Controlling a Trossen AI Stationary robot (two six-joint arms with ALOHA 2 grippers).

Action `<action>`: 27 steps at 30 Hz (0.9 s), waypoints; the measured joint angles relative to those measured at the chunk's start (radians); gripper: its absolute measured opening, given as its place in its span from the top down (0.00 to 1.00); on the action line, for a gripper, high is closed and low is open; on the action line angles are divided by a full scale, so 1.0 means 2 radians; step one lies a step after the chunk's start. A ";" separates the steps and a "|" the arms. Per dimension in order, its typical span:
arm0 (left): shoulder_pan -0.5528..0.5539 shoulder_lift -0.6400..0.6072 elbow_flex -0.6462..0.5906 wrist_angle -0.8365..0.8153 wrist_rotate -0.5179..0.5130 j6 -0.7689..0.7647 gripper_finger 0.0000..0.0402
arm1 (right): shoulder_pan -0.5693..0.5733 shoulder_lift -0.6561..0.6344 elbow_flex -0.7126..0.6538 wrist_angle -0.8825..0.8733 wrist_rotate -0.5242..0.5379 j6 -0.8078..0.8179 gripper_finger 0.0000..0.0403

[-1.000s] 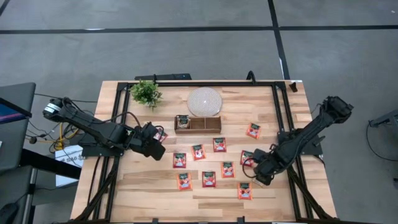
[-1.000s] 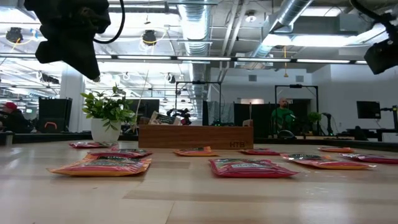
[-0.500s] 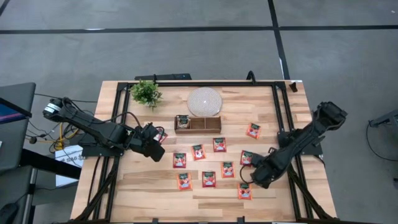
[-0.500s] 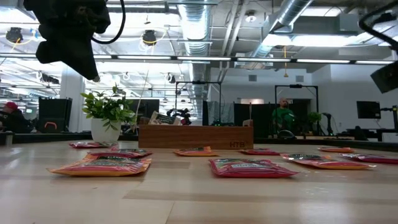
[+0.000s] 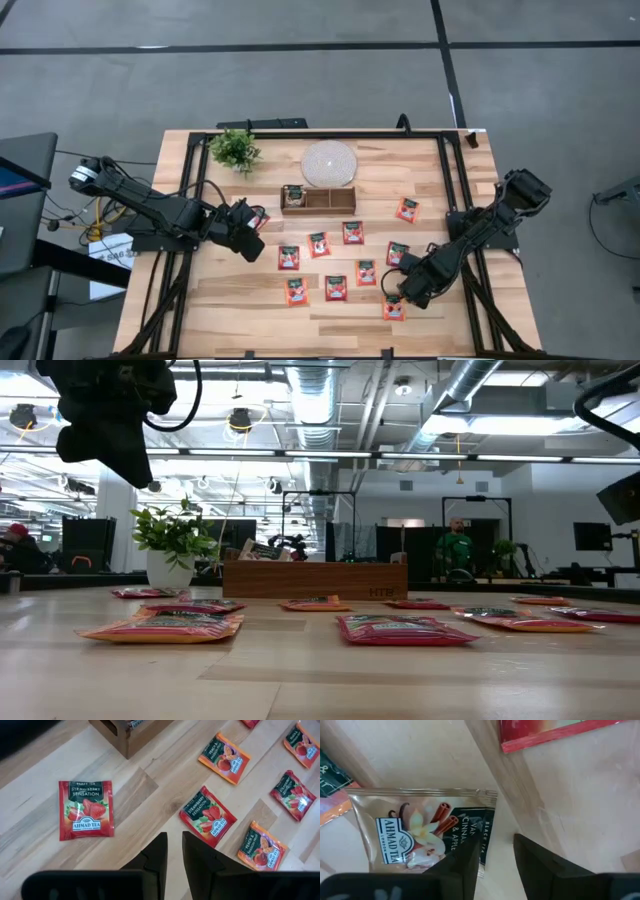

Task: Pick & Place Tea
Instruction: Put the brown tea bag into the left of the wooden organizer

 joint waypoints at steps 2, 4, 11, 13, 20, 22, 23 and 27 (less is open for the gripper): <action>0.000 0.000 0.000 0.001 0.000 0.000 0.88 | 0.000 0.000 0.000 0.000 -0.001 0.003 0.74; 0.000 0.000 0.000 0.004 0.000 0.002 0.88 | 0.000 0.000 0.000 -0.001 -0.004 0.004 0.77; 0.000 0.000 0.000 0.019 0.000 0.014 0.88 | 0.000 0.002 -0.001 -0.014 -0.002 0.013 0.97; 0.000 0.000 0.000 0.022 0.000 0.016 0.88 | 0.000 0.002 -0.001 -0.020 -0.002 0.016 0.99; 0.000 0.000 0.000 0.052 0.000 0.039 0.88 | 0.000 -0.018 -0.005 -0.052 -0.006 0.033 0.99; 0.000 0.000 0.000 0.061 0.000 0.045 0.88 | 0.000 -0.035 -0.006 -0.054 -0.005 0.040 1.00; 0.000 0.000 0.000 0.065 0.000 0.048 0.88 | 0.000 -0.046 -0.005 -0.055 -0.005 0.040 1.00; 0.000 0.000 0.000 0.092 0.000 0.057 0.88 | 0.003 -0.097 -0.004 -0.063 -0.006 0.053 1.00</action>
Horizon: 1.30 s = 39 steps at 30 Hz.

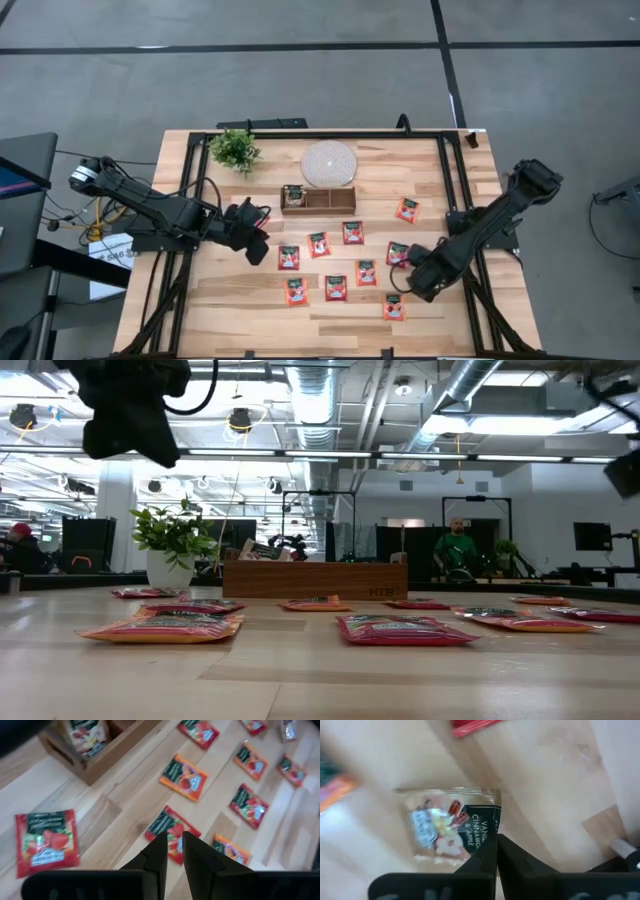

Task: Pick & Place Tea
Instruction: Put the brown tea bag into the left of the wooden organizer

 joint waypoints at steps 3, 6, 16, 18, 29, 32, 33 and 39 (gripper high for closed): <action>0.000 0.000 0.000 0.030 0.000 0.012 0.88 | 0.000 -0.036 0.016 -0.018 0.007 0.000 1.00; 0.000 0.000 0.000 0.070 0.000 0.033 0.88 | -0.001 -0.060 0.048 -0.054 0.038 -0.004 1.00; 0.001 0.000 0.000 0.206 -0.015 0.110 0.88 | -0.067 -0.052 0.187 -0.118 0.156 -0.138 1.00; 0.001 0.000 0.000 0.222 -0.021 0.128 0.88 | -0.093 -0.038 0.215 -0.116 0.164 -0.185 1.00; 0.001 0.000 0.000 0.280 -0.027 0.192 0.88 | -0.203 0.058 0.346 -0.073 0.168 -0.408 1.00; 0.001 0.000 0.000 0.280 -0.027 0.192 0.88 | -0.221 0.079 0.378 -0.062 0.167 -0.442 1.00; 0.001 0.000 0.000 0.280 -0.027 0.192 0.88 | -0.226 0.086 0.390 -0.059 0.167 -0.451 1.00; 0.001 0.000 0.000 0.280 -0.032 0.188 0.88 | -0.245 0.129 0.448 -0.053 0.163 -0.495 1.00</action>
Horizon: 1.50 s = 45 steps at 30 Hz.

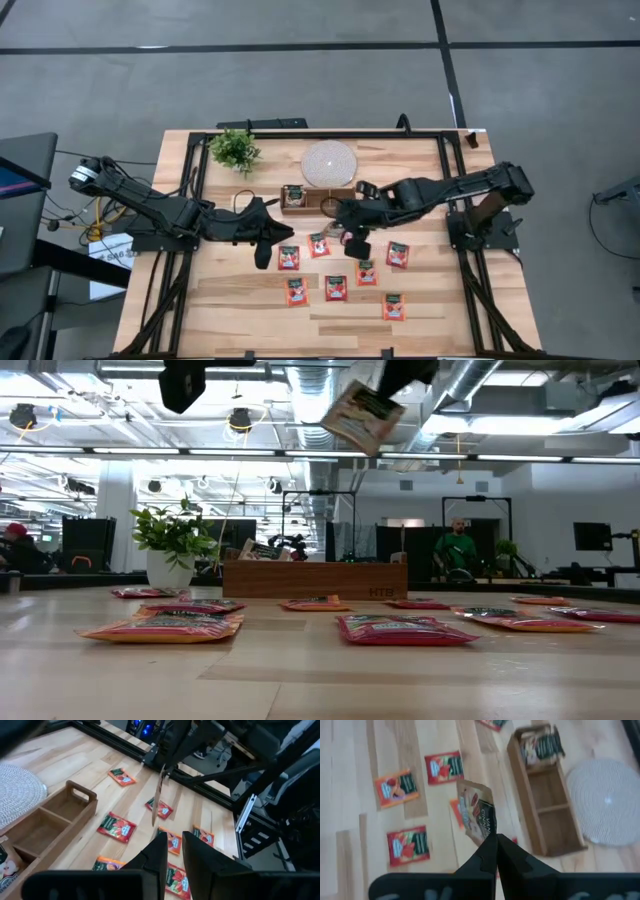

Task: Pick & Place Tea
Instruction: Put the brown tea bag into the left of the wooden organizer

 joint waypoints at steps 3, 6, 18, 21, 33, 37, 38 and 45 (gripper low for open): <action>0.000 0.000 0.000 0.000 -0.004 -0.026 0.88 | -0.005 0.020 0.020 0.003 -0.008 -0.019 1.00; 0.000 0.000 0.000 0.000 -0.005 -0.032 0.88 | -0.006 0.034 0.036 0.008 -0.008 -0.033 1.00; 0.000 0.002 0.000 0.000 -0.006 0.010 0.72 | -0.015 0.047 0.046 0.035 -0.019 -0.046 1.00; 0.000 0.005 0.000 0.001 -0.033 -0.015 0.64 | -0.015 0.047 0.046 0.042 -0.020 -0.046 1.00; 0.004 0.012 0.000 -0.001 -0.040 -0.008 0.58 | -0.015 0.047 0.046 0.054 -0.021 -0.047 1.00; 0.003 0.012 0.000 0.000 -0.022 0.011 0.57 | -0.015 0.047 0.046 0.055 -0.021 -0.047 1.00; 0.003 0.012 0.000 0.000 -0.019 0.015 0.57 | -0.015 0.047 0.046 0.055 -0.021 -0.047 1.00; 0.007 0.013 0.000 0.019 -0.020 0.036 0.46 | -0.015 0.047 0.046 0.065 -0.021 -0.047 1.00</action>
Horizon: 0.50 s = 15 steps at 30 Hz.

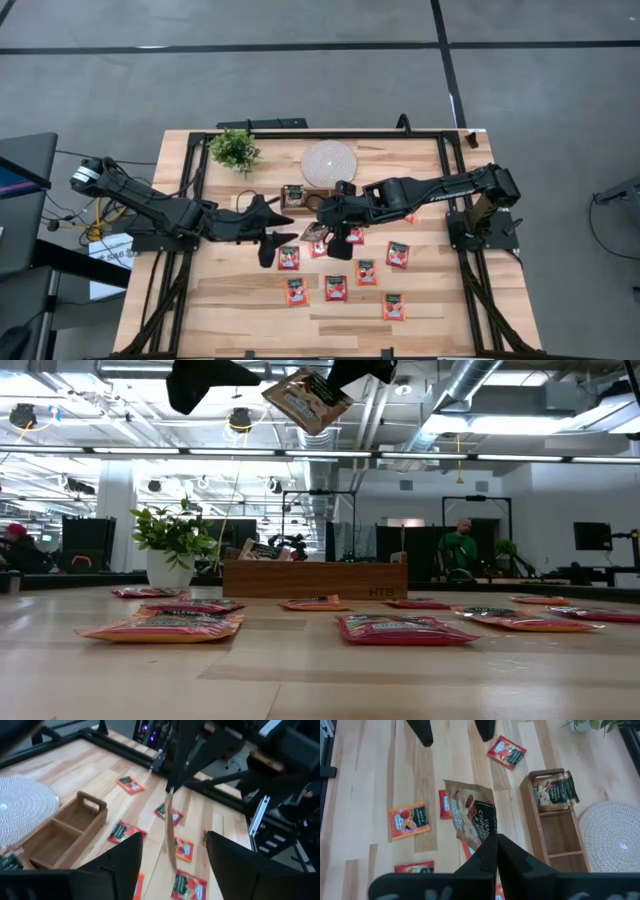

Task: Pick & Place Tea
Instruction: Put the brown tea bag into the left of the wooden organizer

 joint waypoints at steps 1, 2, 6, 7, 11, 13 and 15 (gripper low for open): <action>0.003 0.003 0.000 0.010 -0.001 0.005 0.45 | 0.000 0.000 0.000 0.003 0.000 0.000 1.00; 0.005 0.005 0.000 0.019 -0.001 0.013 0.43 | 0.000 0.000 0.000 0.006 0.000 0.000 1.00; 0.017 0.021 0.001 0.069 0.019 0.058 0.41 | 0.000 0.000 0.000 0.011 -0.001 0.000 1.00; 0.020 0.026 0.001 0.070 0.029 0.065 0.40 | 0.000 0.000 0.000 0.010 -0.001 0.000 1.00; 0.032 0.046 0.001 0.074 0.043 0.068 0.40 | 0.000 0.000 0.000 0.009 -0.001 0.000 1.00; 0.037 0.059 0.008 0.074 0.051 0.068 0.41 | 0.000 0.000 0.000 0.009 -0.001 0.001 1.00; 0.041 0.068 0.015 0.074 0.056 0.068 0.41 | 0.000 0.000 0.000 0.009 -0.001 0.001 1.00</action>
